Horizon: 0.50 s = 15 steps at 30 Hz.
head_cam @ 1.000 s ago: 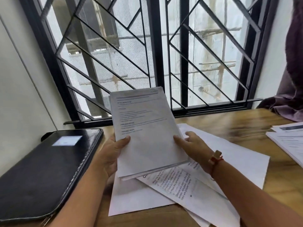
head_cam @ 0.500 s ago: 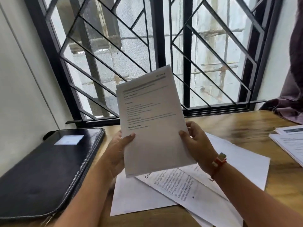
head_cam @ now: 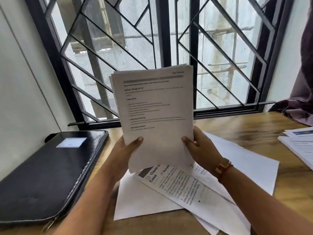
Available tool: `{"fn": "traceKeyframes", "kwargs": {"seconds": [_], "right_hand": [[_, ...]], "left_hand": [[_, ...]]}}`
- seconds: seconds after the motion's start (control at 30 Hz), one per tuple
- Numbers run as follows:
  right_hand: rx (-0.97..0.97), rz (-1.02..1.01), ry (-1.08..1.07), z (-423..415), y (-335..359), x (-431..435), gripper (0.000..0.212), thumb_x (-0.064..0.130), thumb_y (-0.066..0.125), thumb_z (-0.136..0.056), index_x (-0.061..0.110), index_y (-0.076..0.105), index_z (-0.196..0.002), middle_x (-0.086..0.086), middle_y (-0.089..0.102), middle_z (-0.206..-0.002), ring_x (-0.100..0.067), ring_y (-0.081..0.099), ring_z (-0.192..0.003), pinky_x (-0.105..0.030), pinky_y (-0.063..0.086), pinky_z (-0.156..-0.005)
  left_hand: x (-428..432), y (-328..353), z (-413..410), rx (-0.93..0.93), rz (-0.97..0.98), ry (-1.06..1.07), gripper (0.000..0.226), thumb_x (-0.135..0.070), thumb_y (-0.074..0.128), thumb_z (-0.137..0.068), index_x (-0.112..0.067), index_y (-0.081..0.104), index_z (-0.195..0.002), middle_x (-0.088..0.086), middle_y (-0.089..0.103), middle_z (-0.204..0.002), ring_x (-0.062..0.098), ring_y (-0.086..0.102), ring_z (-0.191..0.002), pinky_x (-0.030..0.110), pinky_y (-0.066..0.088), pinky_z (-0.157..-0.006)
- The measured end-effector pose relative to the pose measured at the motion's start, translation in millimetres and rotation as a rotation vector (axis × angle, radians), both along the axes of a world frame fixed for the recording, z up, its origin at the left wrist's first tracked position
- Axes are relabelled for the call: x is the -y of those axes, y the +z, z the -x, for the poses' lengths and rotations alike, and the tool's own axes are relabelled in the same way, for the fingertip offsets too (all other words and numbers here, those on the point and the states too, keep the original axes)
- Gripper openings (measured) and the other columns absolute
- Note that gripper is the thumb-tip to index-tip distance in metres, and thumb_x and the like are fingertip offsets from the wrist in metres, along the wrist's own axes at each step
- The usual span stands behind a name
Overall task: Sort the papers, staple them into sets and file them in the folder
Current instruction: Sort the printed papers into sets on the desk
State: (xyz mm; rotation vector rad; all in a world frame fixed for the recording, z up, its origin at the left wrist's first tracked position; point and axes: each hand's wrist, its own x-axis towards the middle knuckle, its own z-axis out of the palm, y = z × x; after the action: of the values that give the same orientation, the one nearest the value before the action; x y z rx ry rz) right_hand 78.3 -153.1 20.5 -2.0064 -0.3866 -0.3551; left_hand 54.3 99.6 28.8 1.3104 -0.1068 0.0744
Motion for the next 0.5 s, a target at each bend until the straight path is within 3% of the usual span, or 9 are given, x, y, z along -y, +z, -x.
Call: {"fn": "traceKeyframes", "kwargs": {"seconds": [0.13,0.27,0.4,0.47,0.5], "right_hand": [[0.074,0.072,-0.013,-1,-3,-2,0.016,0.021,0.051,-0.101,0.015,0.053,-0.116,0.003,0.065,-0.105,-0.008,0.063,-0.087,-0.024,0.055,-0.068],[0.110,0.003,-0.014,1,1,-3,0.013,0.019,0.050,-0.102,0.012,0.054,-0.112,-0.003,0.066,-0.100,-0.017,0.064,-0.085,-0.035,0.057,-0.069],[0.033,-0.056,0.018,4,11,-3,0.020,0.028,0.047,-0.104,0.013,0.058,-0.112,-0.003,0.067,-0.098,-0.015,0.066,-0.083,-0.026,0.053,-0.063],[-0.038,-0.113,-0.049,3,14,2,0.027,0.036,0.042,-0.105,0.016,0.060,-0.107,-0.003,0.070,-0.094,-0.016,0.069,-0.078,-0.038,0.057,-0.065],[-0.047,-0.045,-0.121,2,14,8,0.028,0.039,0.042,-0.104,0.018,0.061,-0.104,-0.004,0.071,-0.093,-0.018,0.070,-0.077,-0.040,0.057,-0.069]], "left_hand": [[2,-2,-1,-0.023,-0.088,0.038,0.031,-0.014,0.068,-0.090,-0.012,0.064,-0.121,0.013,0.075,-0.110,0.030,0.070,-0.099,0.037,0.061,-0.076],[-3,2,1,-0.030,-0.099,0.005,0.044,-0.020,0.075,-0.083,-0.014,0.063,-0.125,0.013,0.074,-0.113,0.029,0.072,-0.097,0.041,0.061,-0.079],[-7,4,-1,-0.052,-0.028,0.048,0.037,-0.015,0.068,-0.092,-0.017,0.060,-0.128,0.014,0.073,-0.115,0.032,0.072,-0.096,0.045,0.060,-0.078],[-11,1,-6,-0.070,0.060,0.134,0.036,-0.012,0.066,-0.091,-0.019,0.060,-0.126,0.014,0.073,-0.115,0.035,0.072,-0.097,0.050,0.059,-0.081],[-13,0,-7,-0.085,0.120,0.167,0.039,-0.012,0.068,-0.089,-0.019,0.060,-0.126,0.014,0.073,-0.115,0.037,0.071,-0.098,0.054,0.058,-0.083]]}}
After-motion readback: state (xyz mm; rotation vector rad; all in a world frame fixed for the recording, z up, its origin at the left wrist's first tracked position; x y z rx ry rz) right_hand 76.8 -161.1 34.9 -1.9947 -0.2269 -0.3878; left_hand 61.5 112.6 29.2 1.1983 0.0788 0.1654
